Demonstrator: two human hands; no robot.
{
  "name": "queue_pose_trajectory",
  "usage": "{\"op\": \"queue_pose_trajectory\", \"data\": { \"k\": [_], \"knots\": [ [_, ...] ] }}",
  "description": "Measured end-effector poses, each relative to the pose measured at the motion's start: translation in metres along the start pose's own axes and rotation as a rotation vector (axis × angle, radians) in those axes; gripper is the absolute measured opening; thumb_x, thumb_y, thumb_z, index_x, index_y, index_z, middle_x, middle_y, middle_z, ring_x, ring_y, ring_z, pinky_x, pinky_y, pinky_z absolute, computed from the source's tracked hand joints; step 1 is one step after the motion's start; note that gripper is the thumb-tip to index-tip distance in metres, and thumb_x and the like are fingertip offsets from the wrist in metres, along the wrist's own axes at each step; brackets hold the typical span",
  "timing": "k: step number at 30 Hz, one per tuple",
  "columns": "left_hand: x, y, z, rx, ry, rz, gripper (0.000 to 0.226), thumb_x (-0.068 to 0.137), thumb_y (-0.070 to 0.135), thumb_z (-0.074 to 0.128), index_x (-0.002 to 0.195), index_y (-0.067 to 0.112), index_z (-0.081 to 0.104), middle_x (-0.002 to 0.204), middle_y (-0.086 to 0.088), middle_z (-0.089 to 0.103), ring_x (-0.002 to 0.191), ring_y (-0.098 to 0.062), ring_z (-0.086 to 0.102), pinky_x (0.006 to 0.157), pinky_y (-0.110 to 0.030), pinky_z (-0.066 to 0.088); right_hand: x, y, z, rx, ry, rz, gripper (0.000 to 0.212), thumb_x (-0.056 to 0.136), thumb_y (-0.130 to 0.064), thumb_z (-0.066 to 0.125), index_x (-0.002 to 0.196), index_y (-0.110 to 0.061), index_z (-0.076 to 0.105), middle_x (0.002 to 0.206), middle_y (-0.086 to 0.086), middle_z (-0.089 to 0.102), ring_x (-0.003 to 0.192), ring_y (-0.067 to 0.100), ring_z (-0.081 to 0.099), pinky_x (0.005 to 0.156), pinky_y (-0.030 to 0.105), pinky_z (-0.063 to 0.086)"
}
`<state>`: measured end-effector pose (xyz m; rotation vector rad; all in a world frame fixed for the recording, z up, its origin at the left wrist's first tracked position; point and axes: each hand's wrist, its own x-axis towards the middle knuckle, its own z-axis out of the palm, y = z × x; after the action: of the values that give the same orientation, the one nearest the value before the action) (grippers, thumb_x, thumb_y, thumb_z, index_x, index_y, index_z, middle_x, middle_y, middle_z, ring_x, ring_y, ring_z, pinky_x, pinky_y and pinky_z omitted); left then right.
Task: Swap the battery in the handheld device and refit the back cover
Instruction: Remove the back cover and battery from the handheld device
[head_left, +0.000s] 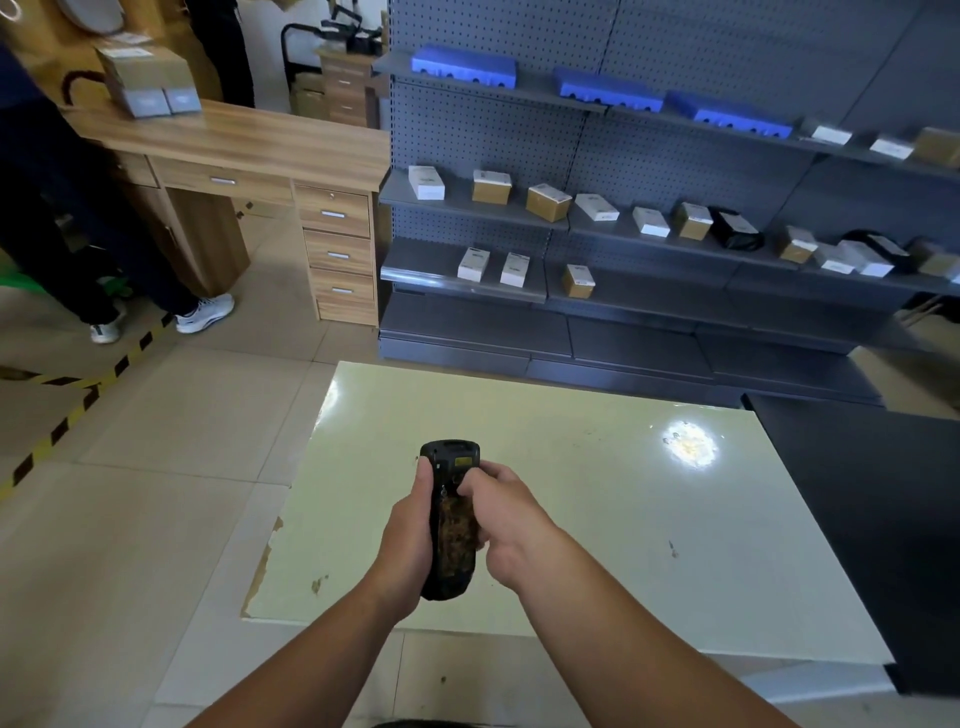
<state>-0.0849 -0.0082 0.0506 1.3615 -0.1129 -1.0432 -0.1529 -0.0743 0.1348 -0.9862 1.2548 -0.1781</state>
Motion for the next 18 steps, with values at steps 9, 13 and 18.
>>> {"op": "queue_pose_trajectory", "data": {
  "k": [9, 13, 18],
  "knots": [
    [-0.005, -0.004, -0.001, -0.094, -0.043, 0.043, 0.061, 0.104, 0.063, 0.028, 0.130, 0.029, 0.072, 0.112, -0.005, 0.083, 0.103, -0.023, 0.078, 0.080, -0.038, 0.057, 0.002, 0.015, 0.014, 0.061, 0.100, -0.089, 0.016, 0.095, -0.018, 0.054, 0.109, -0.022, 0.061, 0.104, 0.003, 0.072, 0.090, 0.021, 0.070, 0.076, 0.036, 0.057],
    [-0.005, 0.001, -0.002, -0.082, -0.081, 0.082, 0.060, 0.104, 0.064, 0.029, 0.126, 0.033, 0.075, 0.114, -0.004, 0.082, 0.106, -0.023, 0.078, 0.074, -0.030, 0.062, 0.000, 0.013, 0.014, 0.093, 0.116, -0.112, 0.016, 0.093, -0.018, 0.055, 0.107, -0.022, 0.060, 0.105, 0.003, 0.072, 0.091, 0.021, 0.070, 0.078, 0.038, 0.059],
    [-0.006, 0.000, 0.001, 0.009, -0.112, 0.089, 0.061, 0.105, 0.066, 0.028, 0.106, 0.037, 0.082, 0.107, -0.004, 0.084, 0.099, -0.019, 0.079, 0.068, -0.026, 0.060, -0.001, 0.012, 0.009, 0.133, 0.125, -0.067, 0.015, 0.094, -0.019, 0.054, 0.109, -0.020, 0.057, 0.107, 0.009, 0.070, 0.094, 0.027, 0.070, 0.090, 0.049, 0.059]
  ]
}}
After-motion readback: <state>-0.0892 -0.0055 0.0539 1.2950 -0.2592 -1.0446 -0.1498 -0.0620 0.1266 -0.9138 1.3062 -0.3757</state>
